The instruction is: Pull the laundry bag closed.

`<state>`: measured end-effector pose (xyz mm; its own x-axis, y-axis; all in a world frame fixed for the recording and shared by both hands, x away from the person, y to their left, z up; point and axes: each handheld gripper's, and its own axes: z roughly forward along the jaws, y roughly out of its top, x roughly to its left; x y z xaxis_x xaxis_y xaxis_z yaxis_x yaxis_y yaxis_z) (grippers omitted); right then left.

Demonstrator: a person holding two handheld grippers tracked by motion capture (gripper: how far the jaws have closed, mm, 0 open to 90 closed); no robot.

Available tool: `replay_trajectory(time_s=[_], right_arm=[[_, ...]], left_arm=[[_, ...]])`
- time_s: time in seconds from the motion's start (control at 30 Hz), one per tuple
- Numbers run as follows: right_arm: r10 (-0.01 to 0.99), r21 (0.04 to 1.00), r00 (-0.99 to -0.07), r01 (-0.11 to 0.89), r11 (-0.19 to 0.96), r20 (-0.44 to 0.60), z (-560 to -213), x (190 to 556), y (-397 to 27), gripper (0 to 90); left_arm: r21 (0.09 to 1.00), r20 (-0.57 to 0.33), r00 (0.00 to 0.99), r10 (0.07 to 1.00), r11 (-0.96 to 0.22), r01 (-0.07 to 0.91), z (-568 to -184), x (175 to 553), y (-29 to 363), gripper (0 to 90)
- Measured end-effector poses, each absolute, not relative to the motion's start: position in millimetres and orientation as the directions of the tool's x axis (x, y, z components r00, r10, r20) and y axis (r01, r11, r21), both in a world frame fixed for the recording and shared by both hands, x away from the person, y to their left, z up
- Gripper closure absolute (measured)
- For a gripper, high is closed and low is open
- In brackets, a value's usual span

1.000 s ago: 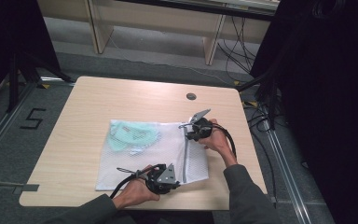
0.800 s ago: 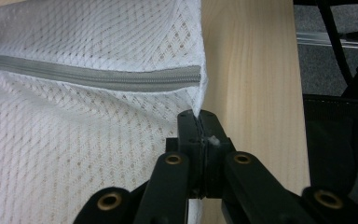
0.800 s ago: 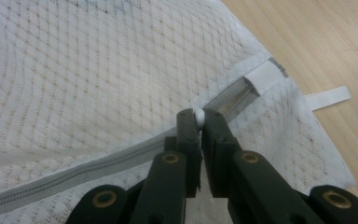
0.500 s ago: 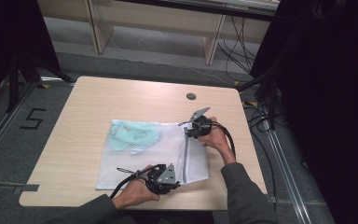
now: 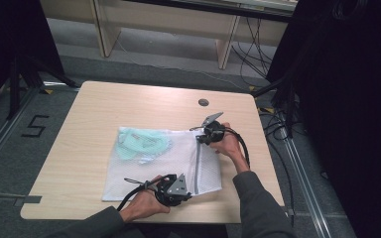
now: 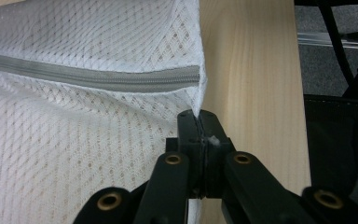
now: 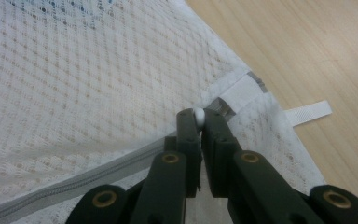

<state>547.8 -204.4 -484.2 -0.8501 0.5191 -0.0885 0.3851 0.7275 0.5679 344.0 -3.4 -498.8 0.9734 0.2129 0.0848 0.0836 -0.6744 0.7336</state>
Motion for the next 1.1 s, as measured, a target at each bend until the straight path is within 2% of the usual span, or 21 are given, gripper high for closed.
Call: replay_trajectory(time_s=[0.03,0.5,0.6,1.07,1.1], right_arm=[[0.518,0.565,-0.849,0.377,0.734,-0.106,-484.8,549.4,-205.1,86.7],[0.556,0.582,-0.824,0.400,0.708,-0.109,-486.4,552.8,-205.3,86.7],[0.546,0.580,-0.826,0.379,0.721,-0.138,-486.0,553.8,-205.3,86.7],[0.579,0.577,-0.807,0.418,0.701,-0.119,-486.0,553.2,-204.7,86.7],[0.579,0.578,-0.807,0.418,0.701,-0.119,-485.9,553.3,-204.7,86.7]], left_arm=[[0.758,0.058,0.969,0.241,-0.642,0.115,-501.0,341.4,-5.6,89.0],[0.755,0.055,0.968,0.244,-0.644,0.120,-502.5,342.2,-5.3,89.0],[0.758,0.046,0.967,0.251,-0.639,0.130,-503.2,343.3,-5.4,88.9],[0.739,0.073,0.971,0.227,-0.666,0.100,-500.5,345.4,-3.1,88.9],[0.768,0.037,0.964,0.262,-0.625,0.140,-502.7,343.4,-5.4,88.8]])
